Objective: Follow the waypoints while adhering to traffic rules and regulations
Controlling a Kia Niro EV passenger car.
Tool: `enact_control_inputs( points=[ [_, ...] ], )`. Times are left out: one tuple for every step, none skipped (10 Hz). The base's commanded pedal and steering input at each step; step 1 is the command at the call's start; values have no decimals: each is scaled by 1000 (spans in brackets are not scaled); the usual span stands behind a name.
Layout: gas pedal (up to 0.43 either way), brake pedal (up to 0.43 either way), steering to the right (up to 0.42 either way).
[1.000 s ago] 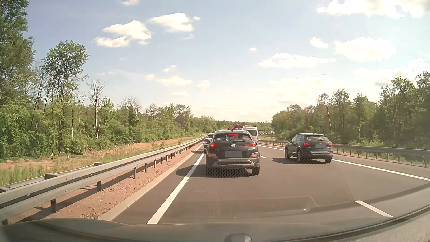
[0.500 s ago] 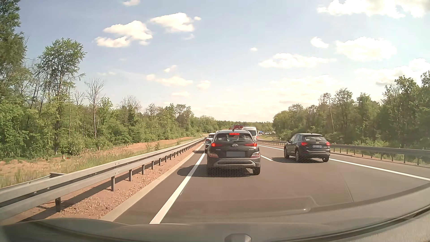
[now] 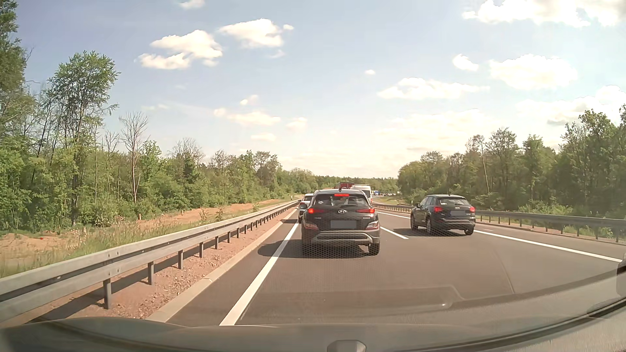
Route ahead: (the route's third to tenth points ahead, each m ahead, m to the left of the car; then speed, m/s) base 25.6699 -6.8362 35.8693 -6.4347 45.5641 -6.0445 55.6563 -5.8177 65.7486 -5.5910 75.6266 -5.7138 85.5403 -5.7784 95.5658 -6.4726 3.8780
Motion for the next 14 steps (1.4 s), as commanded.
enact_control_inputs(
  points=[
    [28,0,8],
    [28,0,12],
    [28,0,13],
    [28,0,13],
    [28,0,13],
    [28,0,12],
    [28,0,12],
    [28,0,12],
    [28,0,10],
    [28,0,8],
    [28,0,5],
    [28,0,4],
    [28,0,4],
    [28,0,3]
  ],
)
